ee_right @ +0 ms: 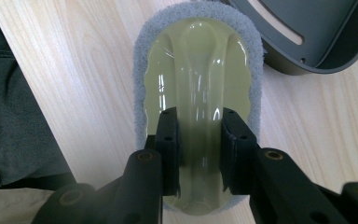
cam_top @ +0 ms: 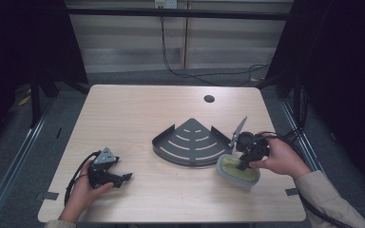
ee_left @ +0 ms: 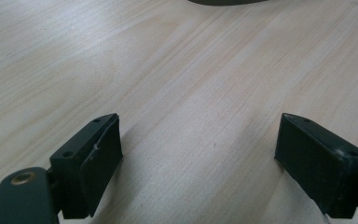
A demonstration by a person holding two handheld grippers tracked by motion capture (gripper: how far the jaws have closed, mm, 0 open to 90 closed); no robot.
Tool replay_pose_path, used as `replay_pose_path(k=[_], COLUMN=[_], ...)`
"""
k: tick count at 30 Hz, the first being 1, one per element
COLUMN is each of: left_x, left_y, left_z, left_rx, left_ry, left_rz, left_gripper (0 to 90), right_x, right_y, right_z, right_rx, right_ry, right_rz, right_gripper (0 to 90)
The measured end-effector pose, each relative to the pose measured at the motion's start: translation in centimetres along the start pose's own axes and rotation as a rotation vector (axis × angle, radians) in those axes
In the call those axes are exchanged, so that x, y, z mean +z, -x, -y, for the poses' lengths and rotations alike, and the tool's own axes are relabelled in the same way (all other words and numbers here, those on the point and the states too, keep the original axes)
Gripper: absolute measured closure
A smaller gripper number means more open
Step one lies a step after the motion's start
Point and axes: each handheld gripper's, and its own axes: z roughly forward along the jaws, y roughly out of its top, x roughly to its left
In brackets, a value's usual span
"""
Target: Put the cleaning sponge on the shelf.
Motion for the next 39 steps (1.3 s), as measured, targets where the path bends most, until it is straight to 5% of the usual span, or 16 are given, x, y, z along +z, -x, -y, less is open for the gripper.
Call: replay_pose_path(k=[24, 39], left_x=[0.0, 0.0], left_y=[0.0, 0.0], left_z=[0.0, 0.0], left_rx=[-0.006, -0.007], left_ry=[0.004, 0.002], left_rz=[-0.001, -0.001], left_gripper=[13.9, 13.9], right_x=[-3.4, -3.9], right_y=[1.6, 2.8], right_z=[-2.4, -3.6], right_rx=[0.054, 0.093], right_ry=[0.005, 0.029], right_rz=[0.046, 0.058], right_gripper=[71.2, 71.2])
